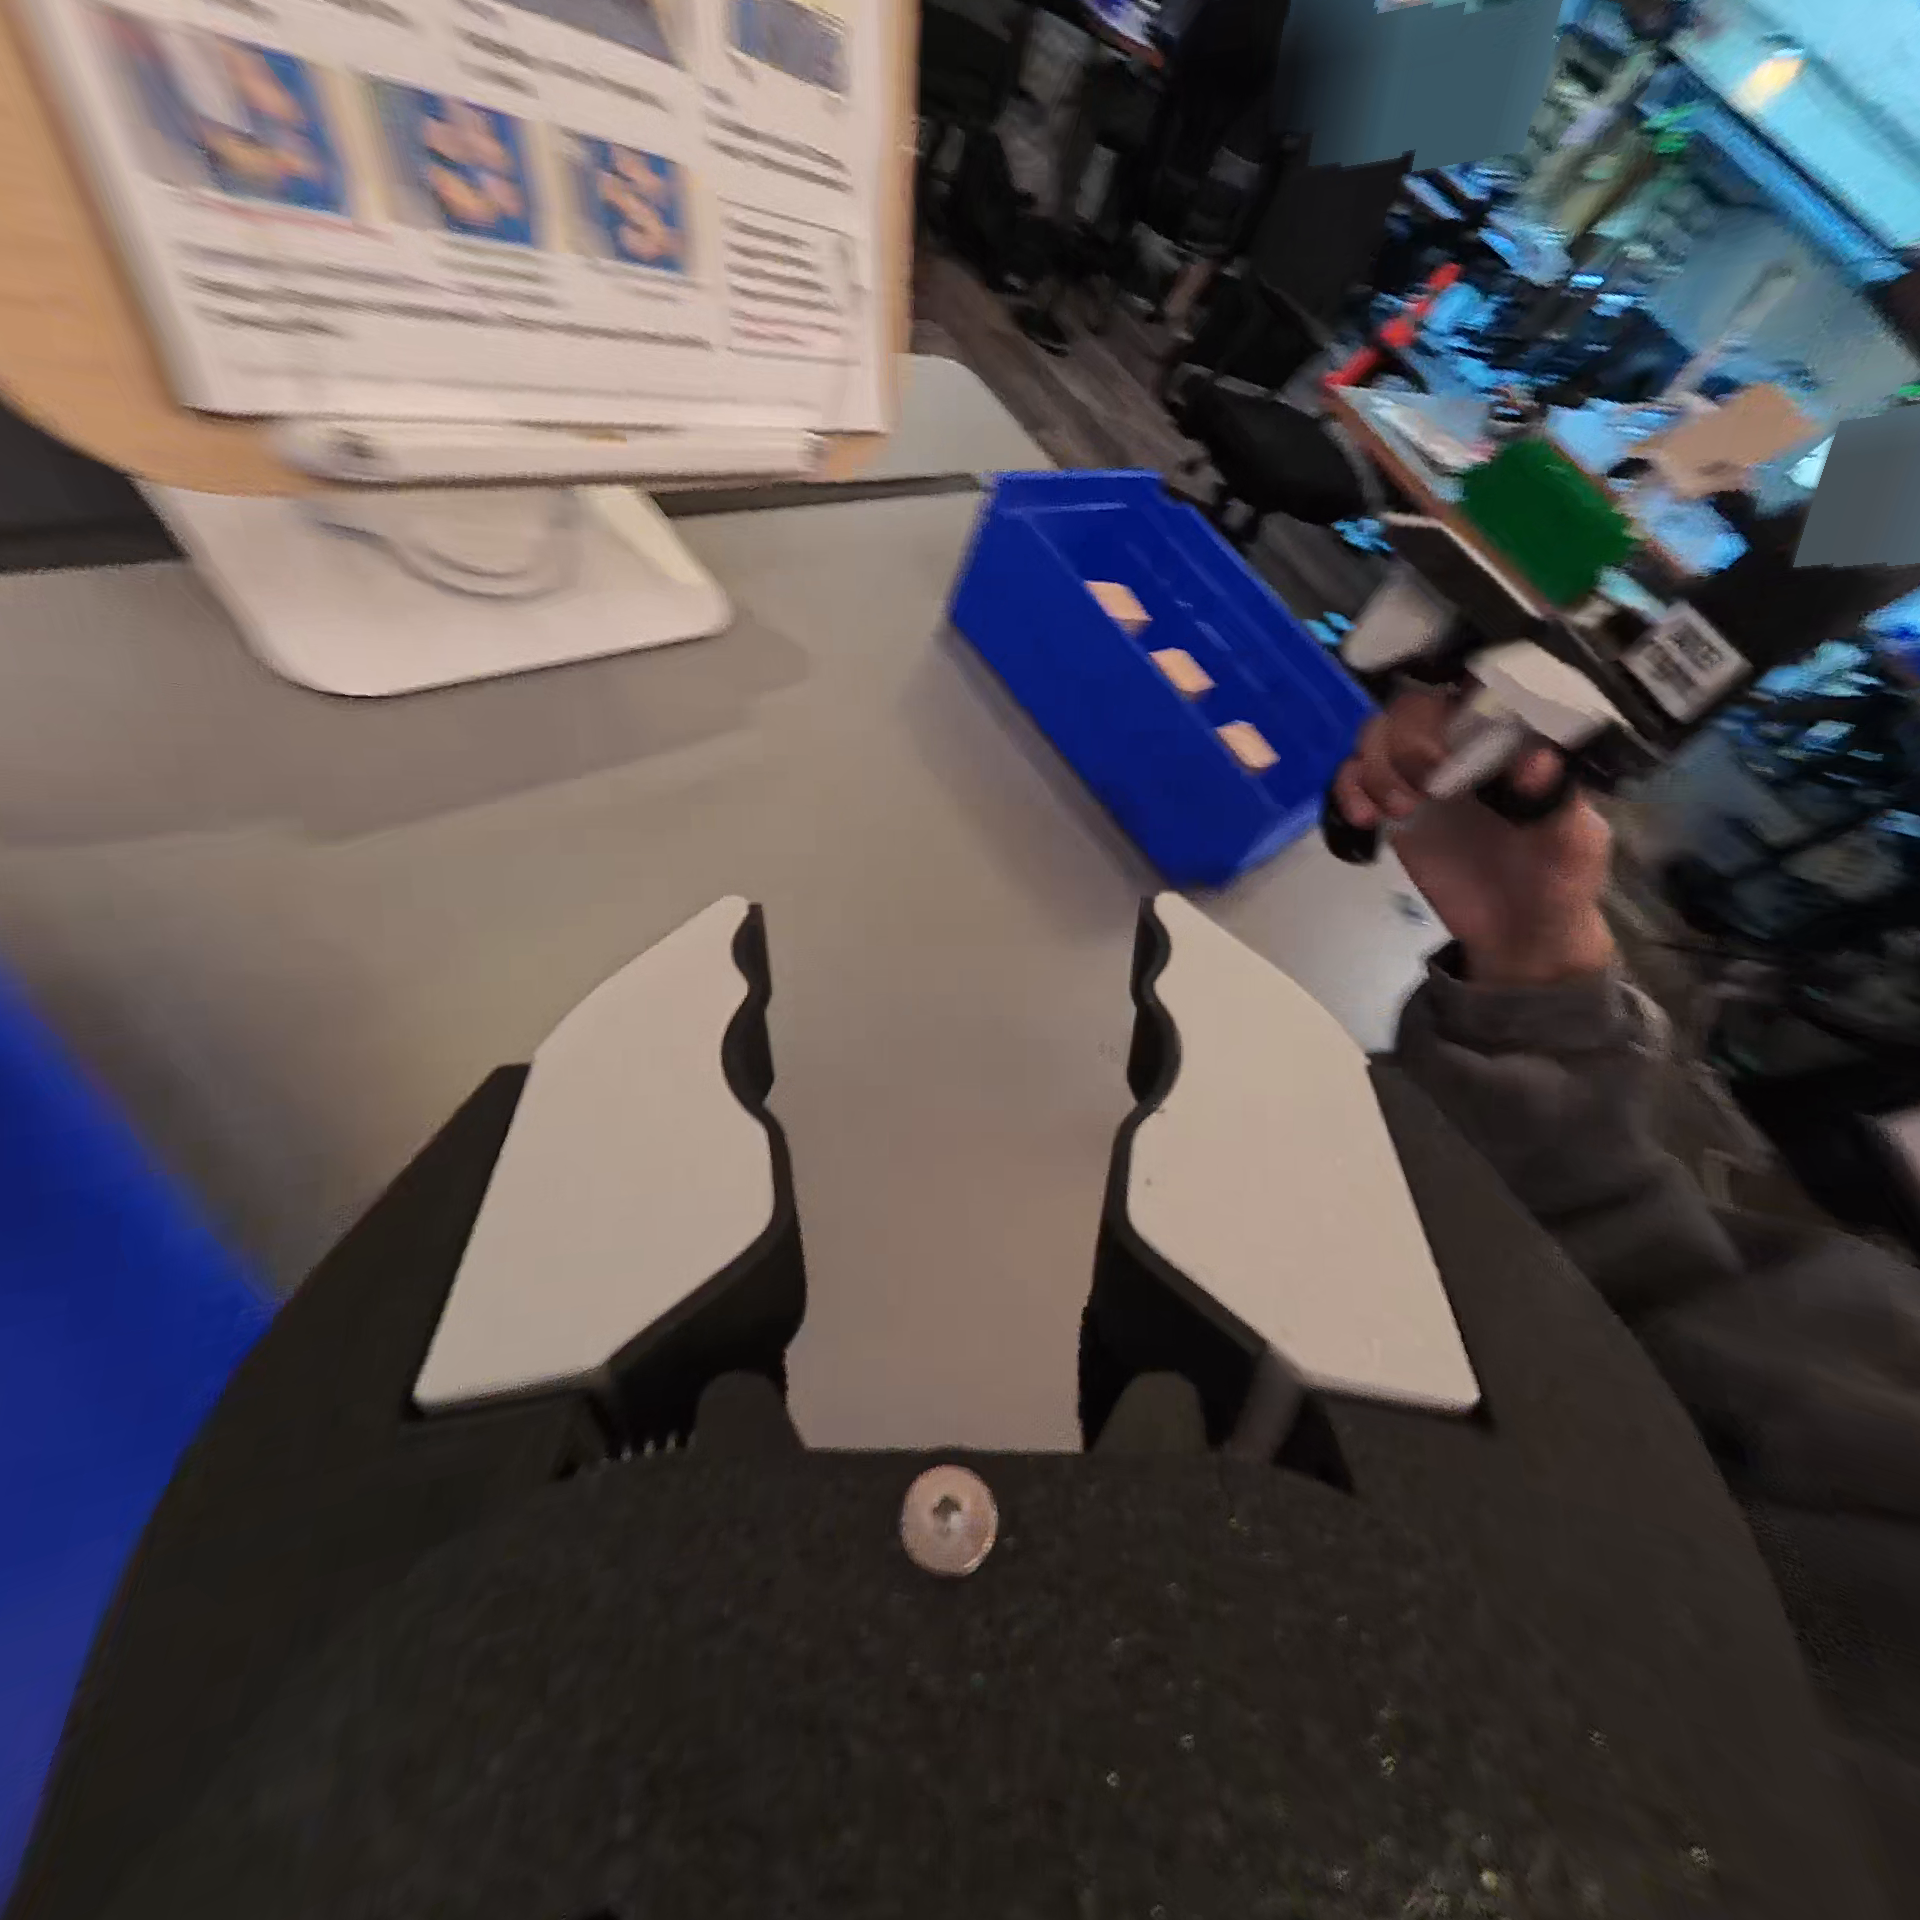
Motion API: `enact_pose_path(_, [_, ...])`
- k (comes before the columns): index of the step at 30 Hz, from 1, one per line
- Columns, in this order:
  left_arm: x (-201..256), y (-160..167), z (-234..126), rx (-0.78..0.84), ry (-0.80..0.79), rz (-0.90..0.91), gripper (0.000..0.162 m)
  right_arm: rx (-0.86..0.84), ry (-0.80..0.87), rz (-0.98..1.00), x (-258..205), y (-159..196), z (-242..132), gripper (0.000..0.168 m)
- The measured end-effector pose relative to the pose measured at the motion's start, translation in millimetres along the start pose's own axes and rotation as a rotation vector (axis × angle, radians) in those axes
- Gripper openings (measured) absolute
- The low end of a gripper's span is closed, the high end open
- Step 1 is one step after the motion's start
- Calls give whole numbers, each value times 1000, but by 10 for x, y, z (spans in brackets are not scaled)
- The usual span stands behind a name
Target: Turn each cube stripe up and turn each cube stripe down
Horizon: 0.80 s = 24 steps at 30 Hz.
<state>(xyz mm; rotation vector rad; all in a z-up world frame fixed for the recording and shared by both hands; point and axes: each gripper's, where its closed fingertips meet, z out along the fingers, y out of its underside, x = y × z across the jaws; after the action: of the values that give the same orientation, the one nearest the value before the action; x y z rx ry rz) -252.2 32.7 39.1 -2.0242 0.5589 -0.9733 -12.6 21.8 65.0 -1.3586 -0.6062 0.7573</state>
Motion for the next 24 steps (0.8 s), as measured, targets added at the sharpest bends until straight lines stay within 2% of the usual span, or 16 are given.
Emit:
enact_pose_path(2, [-386, -42, -237, 20, -155, 2, 66, 53, -141, 15, -359, 152, 242, 71])
enact_pose_path(4, [-808, -35, -477, 26, -328, -10, 66, 13, -239, 31, -628, 445, 464, 67])
enact_pose_path(7, [-1345, 57, -730, 6, -527, -53, 67, -159, -317, 50, -883, 977, 696, 68])
enact_pose_path(9, [-1638, 156, -774, -34, -613, -82, 66, -257, -346, 48, -988, 1224, 759, 66])
enact_pose_path(14, [-2445, 460, -880, -245, -926, -80, 65, -286, -363, 16, -1046, 1312, 769, 61])
enact_pose_path(18, [-2921, 632, -725, -377, -939, -187, 63, -255, -373, 65, -1011, 1226, 724, 59])
enact_pose_path(24, [-3425, 701, -549, -506, -955, -260, 59, -248, -376, 127, -948, 1200, 696, 59])
